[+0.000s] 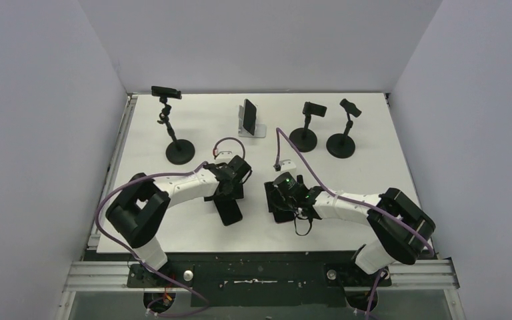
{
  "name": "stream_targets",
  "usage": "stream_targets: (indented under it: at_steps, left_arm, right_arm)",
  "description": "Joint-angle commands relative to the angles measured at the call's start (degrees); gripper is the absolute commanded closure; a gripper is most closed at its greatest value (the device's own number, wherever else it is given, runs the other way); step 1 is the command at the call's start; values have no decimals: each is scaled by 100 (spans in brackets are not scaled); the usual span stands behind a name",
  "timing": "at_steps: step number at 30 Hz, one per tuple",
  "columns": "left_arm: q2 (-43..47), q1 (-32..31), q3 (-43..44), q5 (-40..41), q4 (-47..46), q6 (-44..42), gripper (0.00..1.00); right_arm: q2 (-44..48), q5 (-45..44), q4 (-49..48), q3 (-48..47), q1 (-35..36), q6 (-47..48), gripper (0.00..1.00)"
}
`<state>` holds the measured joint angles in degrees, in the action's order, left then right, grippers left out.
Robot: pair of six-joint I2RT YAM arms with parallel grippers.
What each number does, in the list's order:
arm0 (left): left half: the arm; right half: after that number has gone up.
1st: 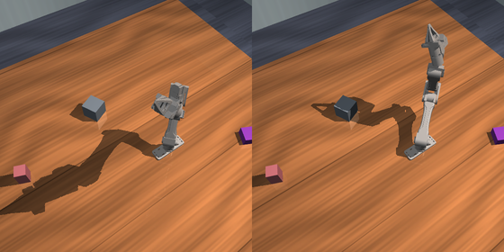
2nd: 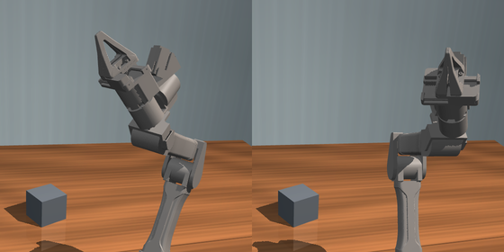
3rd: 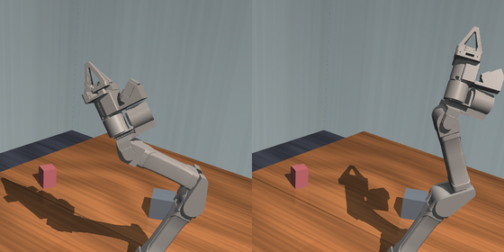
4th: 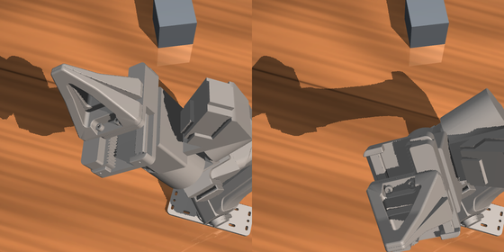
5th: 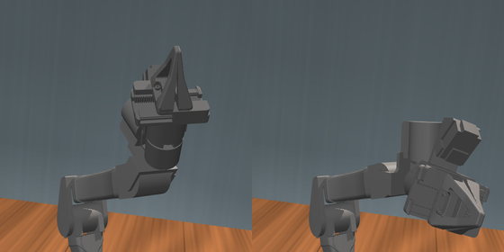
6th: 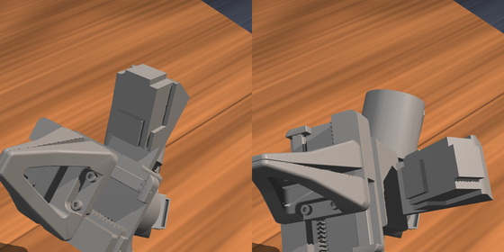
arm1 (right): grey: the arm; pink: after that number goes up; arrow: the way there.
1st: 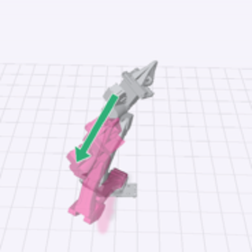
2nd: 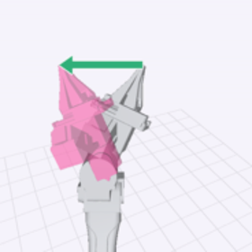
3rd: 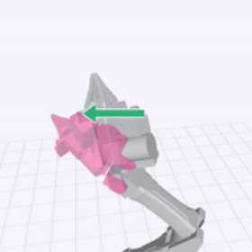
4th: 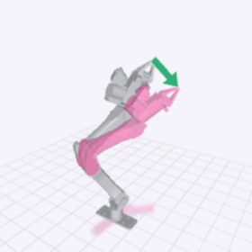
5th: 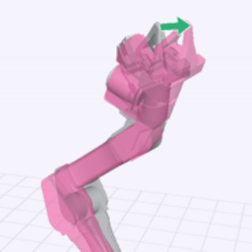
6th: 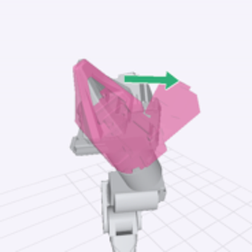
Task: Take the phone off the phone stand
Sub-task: Adjust the phone at the center of the board.
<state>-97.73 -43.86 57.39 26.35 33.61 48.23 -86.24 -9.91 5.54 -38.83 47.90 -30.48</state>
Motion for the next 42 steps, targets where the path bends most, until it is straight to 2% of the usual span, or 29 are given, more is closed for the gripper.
stream_targets:
  at_steps: [1,9,19,23,30,34,38,42]
  left_arm:
    - [269,-18,-393,-374,-263,-1343,25]
    - [323,126,-579,-735,-668,-2260,27]
    - [479,449,-551,-1056,-1070,-2493,27]
    - [635,469,-522,-909,-980,-2443,21]
    - [1618,475,-243,-677,-845,-2345,3]
    - [2274,583,-104,-771,-855,-2327,3]
    - [3055,812,-507,-1268,-1477,-2617,3]
    - [3726,992,-1126,-1803,-2202,-2979,3]
  right_arm:
    - [-180,334,-111,-3,48,-145,25]
    - [-528,603,-472,-210,72,-851,28]
    - [-982,947,-796,-522,138,-1304,29]
    - [-929,904,-659,-650,136,-1277,25]
    - [-300,914,-158,-908,51,-1210,14]
    - [157,1097,97,-925,-148,-1068,12]
    - [696,1884,-189,-353,-628,-839,15]
    - [857,2435,-484,206,-760,-615,24]
